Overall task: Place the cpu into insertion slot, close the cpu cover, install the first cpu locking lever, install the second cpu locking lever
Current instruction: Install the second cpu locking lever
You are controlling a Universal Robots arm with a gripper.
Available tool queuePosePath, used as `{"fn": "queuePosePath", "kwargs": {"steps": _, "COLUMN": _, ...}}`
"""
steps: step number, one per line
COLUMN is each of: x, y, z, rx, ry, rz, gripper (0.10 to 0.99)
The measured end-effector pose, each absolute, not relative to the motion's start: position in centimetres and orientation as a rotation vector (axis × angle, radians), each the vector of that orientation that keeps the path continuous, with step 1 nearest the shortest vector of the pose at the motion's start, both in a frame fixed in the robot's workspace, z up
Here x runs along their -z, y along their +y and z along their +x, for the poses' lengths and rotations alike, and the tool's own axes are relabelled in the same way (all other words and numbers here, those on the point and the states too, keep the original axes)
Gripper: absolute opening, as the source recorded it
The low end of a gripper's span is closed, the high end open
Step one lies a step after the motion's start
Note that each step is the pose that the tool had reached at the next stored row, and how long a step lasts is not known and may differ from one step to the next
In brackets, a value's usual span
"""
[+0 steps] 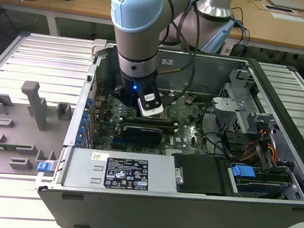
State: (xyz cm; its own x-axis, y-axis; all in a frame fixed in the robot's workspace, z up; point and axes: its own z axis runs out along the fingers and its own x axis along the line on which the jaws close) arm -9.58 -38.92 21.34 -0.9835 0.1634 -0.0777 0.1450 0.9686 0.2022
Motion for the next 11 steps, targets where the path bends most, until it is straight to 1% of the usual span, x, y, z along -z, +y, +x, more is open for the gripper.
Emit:
{"fn": "queuePosePath", "kwargs": {"steps": 2, "x": -21.2, "y": -39.1, "z": -9.7, "rx": -0.321, "ry": 3.022, "rz": 0.238, "gripper": 0.106}}
{"fn": "queuePosePath", "kwargs": {"steps": 11, "x": -20.2, "y": -39.0, "z": -10.1, "rx": -0.356, "ry": 3.02, "rz": 0.238, "gripper": 0.106}}
